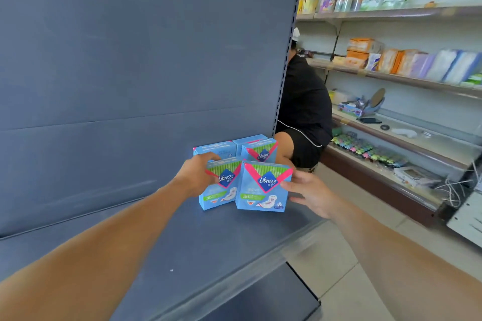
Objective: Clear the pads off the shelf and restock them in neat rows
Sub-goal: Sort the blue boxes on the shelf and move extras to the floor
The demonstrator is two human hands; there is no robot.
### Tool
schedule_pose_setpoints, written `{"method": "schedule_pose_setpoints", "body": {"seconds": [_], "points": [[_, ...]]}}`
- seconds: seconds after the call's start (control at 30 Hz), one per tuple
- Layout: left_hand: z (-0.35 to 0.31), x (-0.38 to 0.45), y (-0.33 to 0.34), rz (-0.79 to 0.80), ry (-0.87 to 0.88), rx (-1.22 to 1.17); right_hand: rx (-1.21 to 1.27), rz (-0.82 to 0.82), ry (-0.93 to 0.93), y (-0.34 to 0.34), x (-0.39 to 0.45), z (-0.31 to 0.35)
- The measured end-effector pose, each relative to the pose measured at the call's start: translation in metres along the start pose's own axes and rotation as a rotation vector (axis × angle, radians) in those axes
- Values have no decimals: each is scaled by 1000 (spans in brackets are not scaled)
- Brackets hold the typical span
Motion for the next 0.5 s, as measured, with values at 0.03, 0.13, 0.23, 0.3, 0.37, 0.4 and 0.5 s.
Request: {"method": "schedule_pose_setpoints", "body": {"seconds": [0.03,0.13,0.23,0.3,0.37,0.4,0.5], "points": [[-2,-6,2,24,0,-49,-1,27,7,5,-9,0],[-16,-28,6,116,22,-153,7,61,21,21,-35,4],[-30,-51,10,233,-4,-259,16,57,26,37,-60,8],[-38,-67,10,280,-26,-291,32,56,31,48,-79,9],[-43,-83,11,280,-50,-325,59,41,27,54,-100,9],[-43,-89,12,272,-62,-358,72,25,22,55,-109,10],[-45,-113,16,175,-95,-500,126,-52,21,48,-142,9]]}}
Point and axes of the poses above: each hand's wrist, its own x-axis towards the middle knuckle, its own y-axis out of the palm, z = x × y, the point moved 8 cm from there along x, towards the middle knuckle, and after that the axes turned 2 degrees about -x, right-handed, at the moved point
